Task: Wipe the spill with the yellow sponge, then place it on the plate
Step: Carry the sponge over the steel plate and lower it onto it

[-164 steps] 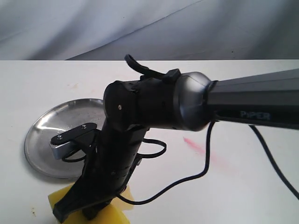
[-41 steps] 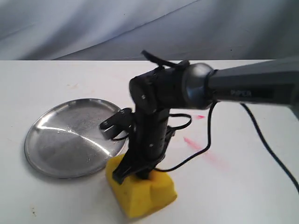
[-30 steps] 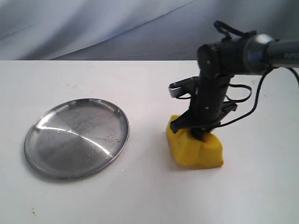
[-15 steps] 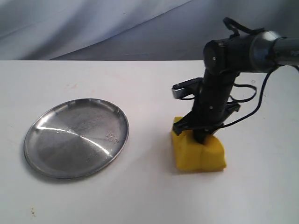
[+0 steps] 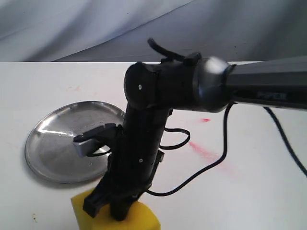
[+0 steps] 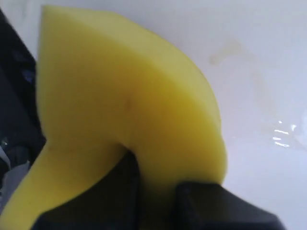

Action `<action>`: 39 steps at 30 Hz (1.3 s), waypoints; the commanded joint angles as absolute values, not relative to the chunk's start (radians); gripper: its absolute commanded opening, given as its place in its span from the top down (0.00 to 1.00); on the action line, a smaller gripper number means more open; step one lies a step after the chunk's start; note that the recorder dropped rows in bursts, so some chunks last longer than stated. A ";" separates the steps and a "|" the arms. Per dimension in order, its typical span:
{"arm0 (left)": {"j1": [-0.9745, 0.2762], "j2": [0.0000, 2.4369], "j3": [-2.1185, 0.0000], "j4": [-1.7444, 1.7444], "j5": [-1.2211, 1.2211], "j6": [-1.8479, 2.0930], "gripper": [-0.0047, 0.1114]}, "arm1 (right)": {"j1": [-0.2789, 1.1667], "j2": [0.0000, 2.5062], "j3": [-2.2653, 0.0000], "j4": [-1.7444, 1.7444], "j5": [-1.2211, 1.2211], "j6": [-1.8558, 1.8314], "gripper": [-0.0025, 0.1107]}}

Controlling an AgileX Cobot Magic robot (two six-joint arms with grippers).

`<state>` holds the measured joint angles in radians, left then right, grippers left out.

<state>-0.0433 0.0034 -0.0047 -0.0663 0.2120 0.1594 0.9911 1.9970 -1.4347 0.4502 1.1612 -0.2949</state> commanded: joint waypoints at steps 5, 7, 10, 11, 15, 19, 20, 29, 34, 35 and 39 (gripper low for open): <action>-0.048 0.000 0.000 -0.069 0.205 0.160 0.96 | 0.997 1.774 -1.433 0.405 0.844 -0.279 0.98; -0.048 0.000 0.000 -0.069 0.205 0.160 0.96 | 0.997 1.764 -1.433 0.385 0.761 -0.257 0.98; -0.048 0.000 0.000 -0.069 0.205 0.160 0.96 | 0.997 1.773 -1.433 0.385 0.651 -0.255 0.98; -0.048 0.000 0.000 -0.069 0.205 0.160 0.96 | 0.997 1.777 -1.433 0.388 0.610 -0.255 0.98; -0.048 0.000 0.000 -0.069 0.205 0.160 0.96 | 0.997 1.821 -1.433 0.401 0.411 -0.233 0.98; -0.048 0.000 0.000 -0.069 0.205 0.160 0.96 | 0.997 1.907 -1.433 0.412 0.212 -0.193 0.98; -0.048 0.000 0.000 -0.069 0.205 0.160 0.96 | 0.997 1.923 -1.433 0.412 0.191 -0.191 0.98; -0.048 0.000 0.000 -0.069 0.205 0.160 0.96 | 0.905 2.205 -1.739 0.407 0.467 -0.077 0.98; -0.048 0.000 0.000 -0.069 0.205 0.160 0.96 | 0.876 2.239 -1.747 0.402 0.509 -0.066 0.94; -0.048 0.000 0.000 -0.069 0.205 0.160 0.96 | 0.872 2.241 -1.747 0.402 0.515 -0.066 0.88; -0.048 0.000 0.000 -0.069 0.205 0.160 0.96 | 0.866 2.241 -1.747 0.404 0.541 -0.066 0.49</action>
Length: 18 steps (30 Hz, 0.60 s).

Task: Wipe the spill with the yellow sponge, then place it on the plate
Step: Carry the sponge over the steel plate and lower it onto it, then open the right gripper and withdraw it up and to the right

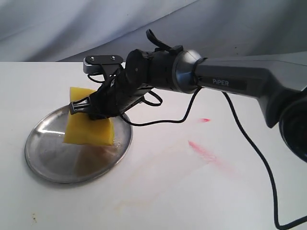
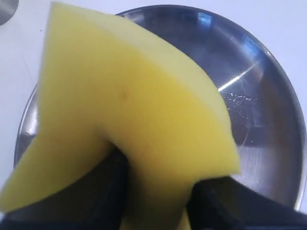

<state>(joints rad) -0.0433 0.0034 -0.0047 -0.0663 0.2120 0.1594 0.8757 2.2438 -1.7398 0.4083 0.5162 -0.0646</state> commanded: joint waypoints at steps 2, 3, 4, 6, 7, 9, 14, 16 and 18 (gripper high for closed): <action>-0.048 0.000 0.000 -0.069 0.205 0.160 0.96 | 0.866 2.241 -1.747 0.404 0.570 -0.066 0.42; -0.048 0.000 0.000 -0.069 0.205 0.160 0.96 | 0.866 2.241 -1.747 0.407 0.592 -0.066 0.40; -0.048 0.000 0.000 -0.069 0.205 0.160 0.96 | 0.866 2.241 -1.747 0.408 0.616 -0.066 0.39; -0.048 0.000 0.000 -0.069 0.205 0.160 0.96 | 0.866 2.238 -1.747 0.408 0.648 -0.066 0.38; -0.048 0.000 0.000 -0.069 0.205 0.160 0.96 | 0.863 2.233 -1.747 0.408 0.655 -0.066 0.37; -0.048 0.000 0.000 -0.069 0.205 0.160 0.96 | 0.861 2.226 -1.747 0.404 0.659 -0.066 0.37; -0.048 0.000 0.000 -0.069 0.205 0.160 0.96 | 0.858 2.209 -1.747 0.408 0.652 -0.066 0.36; -0.048 0.000 0.000 -0.069 0.205 0.160 0.96 | 0.858 2.199 -1.747 0.408 0.655 -0.066 0.36; -0.048 0.000 0.000 -0.069 0.205 0.160 0.96 | 0.858 2.182 -1.747 0.406 0.661 -0.066 0.37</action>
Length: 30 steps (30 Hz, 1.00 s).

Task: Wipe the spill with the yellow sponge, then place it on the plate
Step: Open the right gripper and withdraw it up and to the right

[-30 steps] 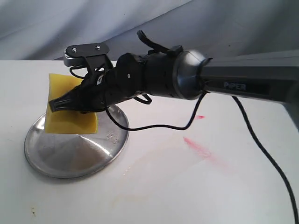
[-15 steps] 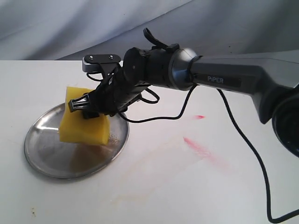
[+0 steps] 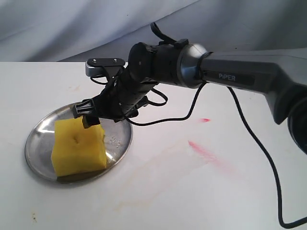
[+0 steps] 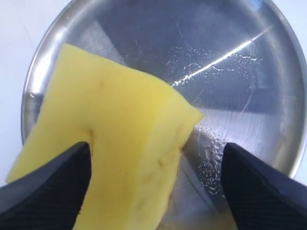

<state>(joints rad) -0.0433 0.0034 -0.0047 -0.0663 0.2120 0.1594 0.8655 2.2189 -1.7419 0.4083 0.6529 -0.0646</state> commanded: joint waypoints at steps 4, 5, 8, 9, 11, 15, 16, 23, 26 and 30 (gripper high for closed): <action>-0.048 0.000 0.000 -0.069 0.205 0.160 0.96 | 0.858 2.123 -1.746 0.381 0.661 -0.064 0.57; -0.048 0.000 0.000 -0.069 0.205 0.160 0.96 | 0.858 2.102 -1.738 0.355 0.659 -0.058 0.65; -0.048 0.000 0.000 -0.069 0.205 0.160 0.96 | 0.858 2.039 -1.672 0.336 0.622 -0.038 0.90; -0.048 0.000 0.000 -0.069 0.205 0.160 0.96 | 0.858 2.013 -1.632 0.323 0.597 -0.038 0.96; -0.048 0.000 0.000 -0.069 0.205 0.160 0.96 | 0.858 1.954 -1.537 0.294 0.545 -0.033 0.98; -0.048 0.000 0.000 -0.069 0.205 0.160 0.96 | 0.858 1.816 -1.322 0.200 0.469 0.000 0.98; -0.048 0.000 0.000 -0.069 0.205 0.160 0.96 | 0.858 1.784 -1.276 0.192 0.453 0.006 0.98; -0.048 0.000 0.000 -0.069 0.205 0.160 0.96 | 0.858 1.498 -0.954 0.186 0.315 0.035 0.98; -0.048 0.000 0.000 -0.069 0.205 0.160 0.96 | 0.856 1.376 -0.846 0.190 0.267 0.040 0.98; -0.048 0.000 0.000 -0.069 0.205 0.160 0.96 | 0.797 1.211 -0.697 0.204 0.186 0.054 0.98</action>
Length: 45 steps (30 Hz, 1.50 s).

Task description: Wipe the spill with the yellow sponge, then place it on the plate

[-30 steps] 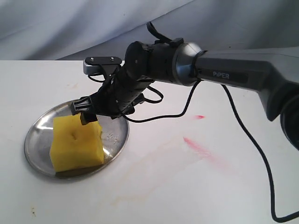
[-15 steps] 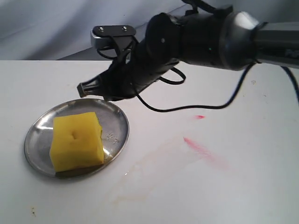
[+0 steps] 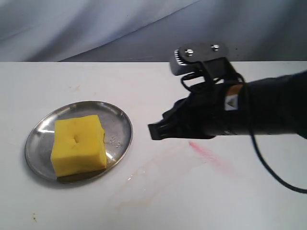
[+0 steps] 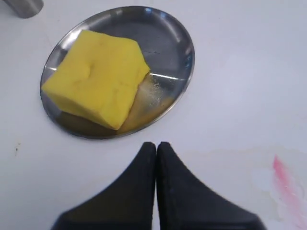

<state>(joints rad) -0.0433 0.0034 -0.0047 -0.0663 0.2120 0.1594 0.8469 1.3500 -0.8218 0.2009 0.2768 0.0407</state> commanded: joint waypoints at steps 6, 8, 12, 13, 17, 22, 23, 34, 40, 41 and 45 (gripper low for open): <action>-0.048 0.000 0.000 -0.069 0.205 0.160 0.96 | 0.648 0.973 -0.436 0.224 0.060 0.059 0.98; -0.048 0.000 0.000 -0.069 0.205 0.160 0.96 | 0.588 0.890 -0.356 0.208 0.031 0.059 0.98; -0.048 0.000 0.000 -0.069 0.205 0.160 0.96 | 0.477 0.715 -0.206 0.207 -0.056 0.061 0.98; -0.048 0.000 0.000 -0.069 0.205 0.160 0.96 | 0.451 0.665 -0.172 0.210 -0.072 0.061 0.98; -0.048 0.000 0.000 -0.069 0.205 0.160 0.96 | 0.364 0.468 -0.083 0.196 -0.083 0.061 0.98; -0.048 0.000 0.000 -0.069 0.205 0.160 0.96 | 0.268 0.255 -0.013 0.108 -0.050 0.053 0.98; -0.048 0.000 0.000 -0.069 0.205 0.160 0.96 | 0.248 0.216 -0.005 0.093 -0.032 0.053 0.98; -0.049 0.000 0.000 -0.069 0.205 0.160 0.96 | 0.117 0.000 0.000 0.052 0.059 0.053 0.98; -0.049 0.000 0.000 -0.069 0.205 0.160 0.96 | 0.117 0.000 0.000 0.096 0.061 -0.006 0.98; -0.049 0.000 0.000 -0.069 0.205 0.160 0.96 | 0.117 0.000 0.000 0.106 0.061 -0.028 0.98; -0.049 0.000 0.000 -0.069 0.205 0.160 0.96 | 0.117 0.000 0.000 0.116 0.070 -0.040 0.98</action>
